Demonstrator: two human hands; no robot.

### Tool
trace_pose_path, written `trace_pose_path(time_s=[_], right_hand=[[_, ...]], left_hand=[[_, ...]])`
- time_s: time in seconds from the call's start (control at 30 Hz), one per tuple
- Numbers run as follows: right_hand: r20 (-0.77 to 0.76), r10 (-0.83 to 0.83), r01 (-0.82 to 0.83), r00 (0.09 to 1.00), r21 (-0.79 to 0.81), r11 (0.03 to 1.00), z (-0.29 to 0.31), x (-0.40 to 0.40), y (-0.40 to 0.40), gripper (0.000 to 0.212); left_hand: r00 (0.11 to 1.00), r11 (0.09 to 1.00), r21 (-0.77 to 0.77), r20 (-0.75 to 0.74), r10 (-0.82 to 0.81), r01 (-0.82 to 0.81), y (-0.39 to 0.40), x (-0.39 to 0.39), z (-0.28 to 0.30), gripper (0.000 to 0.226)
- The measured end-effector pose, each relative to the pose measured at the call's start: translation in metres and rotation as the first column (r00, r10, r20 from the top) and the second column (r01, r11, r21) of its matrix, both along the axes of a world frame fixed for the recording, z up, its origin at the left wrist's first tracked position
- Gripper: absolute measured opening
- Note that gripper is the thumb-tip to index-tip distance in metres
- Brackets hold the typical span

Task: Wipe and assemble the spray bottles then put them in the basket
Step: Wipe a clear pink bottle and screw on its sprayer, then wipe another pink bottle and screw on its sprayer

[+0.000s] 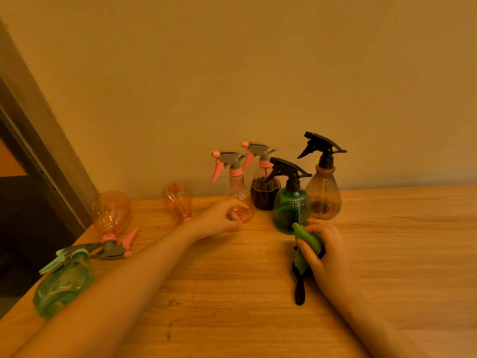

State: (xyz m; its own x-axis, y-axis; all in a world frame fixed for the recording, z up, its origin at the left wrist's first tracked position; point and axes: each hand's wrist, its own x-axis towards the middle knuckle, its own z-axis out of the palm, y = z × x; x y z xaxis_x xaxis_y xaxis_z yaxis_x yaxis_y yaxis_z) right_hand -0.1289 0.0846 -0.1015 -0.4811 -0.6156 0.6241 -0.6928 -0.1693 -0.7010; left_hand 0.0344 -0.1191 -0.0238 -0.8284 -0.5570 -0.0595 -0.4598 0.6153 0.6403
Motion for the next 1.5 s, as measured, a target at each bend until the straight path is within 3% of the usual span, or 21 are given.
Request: trace_pose_path(time_s=[0.1, 0.23, 0.33, 0.4, 0.5, 0.6, 0.7, 0.83, 1.2, 1.3, 1.43, 1.5], right_hand=[[-0.008, 0.000, 0.000, 1.000, 0.004, 1.000, 0.001, 0.001, 0.000, 0.029], [-0.021, -0.005, 0.005, 1.000, 0.015, 1.000, 0.002, 0.001, 0.001, 0.030], [-0.031, 0.004, -0.003, 1.000, 0.023, 1.000, 0.002, 0.001, 0.001, 0.030], [-0.040, 0.003, -0.002, 0.999, 0.020, 1.000, 0.002, 0.001, 0.000, 0.030], [-0.056, -0.006, 0.007, 0.998, 0.015, 1.000, 0.000, 0.000, -0.001, 0.031], [-0.069, -0.013, 0.014, 0.998, 0.013, 1.000, 0.000, 0.000, -0.001, 0.032], [-0.080, -0.017, 0.019, 0.997, 0.019, 1.000, 0.000, 0.000, -0.001, 0.032], [-0.095, -0.021, 0.023, 0.995, 0.024, 0.999, 0.001, 0.000, -0.001, 0.033], [-0.095, -0.009, 0.011, 0.995, 0.021, 1.000, -0.001, 0.000, -0.002, 0.034], [-0.099, -0.007, 0.008, 0.995, 0.018, 1.000, -0.001, -0.001, -0.001, 0.032], [-0.087, 0.004, -0.002, 0.996, 0.022, 1.000, -0.002, 0.000, -0.001, 0.031], [-0.082, 0.005, -0.003, 0.997, 0.020, 1.000, -0.002, 0.000, -0.001, 0.031]], left_hand=[[0.999, 0.999, 0.026, -0.021, 0.044, -0.044, -0.005, 0.017, 0.004, 0.032], [0.969, 0.970, -0.079, -0.105, 0.222, -0.231, -0.021, 0.044, 0.004, 0.009], [0.896, 0.893, -0.145, -0.210, 0.392, -0.425, -0.036, 0.066, 0.001, 0.010], [0.894, 0.857, -0.255, -0.142, 0.426, -0.449, -0.048, 0.078, -0.003, 0.034], [0.898, 0.866, -0.413, 0.203, 0.390, -0.283, -0.053, 0.090, -0.008, 0.062], [0.860, 0.861, -0.493, 0.379, 0.343, -0.126, -0.049, 0.094, -0.016, 0.057], [0.867, 0.826, -0.558, 0.366, 0.339, -0.088, -0.048, 0.095, -0.023, 0.055], [0.908, 0.707, -0.707, 0.296, 0.297, -0.001, -0.044, 0.094, -0.019, 0.040], [0.945, 0.760, -0.619, 0.327, 0.019, 0.199, 0.013, 0.064, -0.008, 0.022], [0.916, 0.761, -0.591, 0.401, -0.009, 0.266, 0.024, 0.054, -0.004, 0.038], [0.836, 0.773, -0.551, 0.546, 0.049, 0.314, 0.010, 0.059, 0.018, 0.090], [0.796, 0.799, -0.527, 0.595, 0.105, 0.289, -0.010, 0.071, 0.028, 0.101]])
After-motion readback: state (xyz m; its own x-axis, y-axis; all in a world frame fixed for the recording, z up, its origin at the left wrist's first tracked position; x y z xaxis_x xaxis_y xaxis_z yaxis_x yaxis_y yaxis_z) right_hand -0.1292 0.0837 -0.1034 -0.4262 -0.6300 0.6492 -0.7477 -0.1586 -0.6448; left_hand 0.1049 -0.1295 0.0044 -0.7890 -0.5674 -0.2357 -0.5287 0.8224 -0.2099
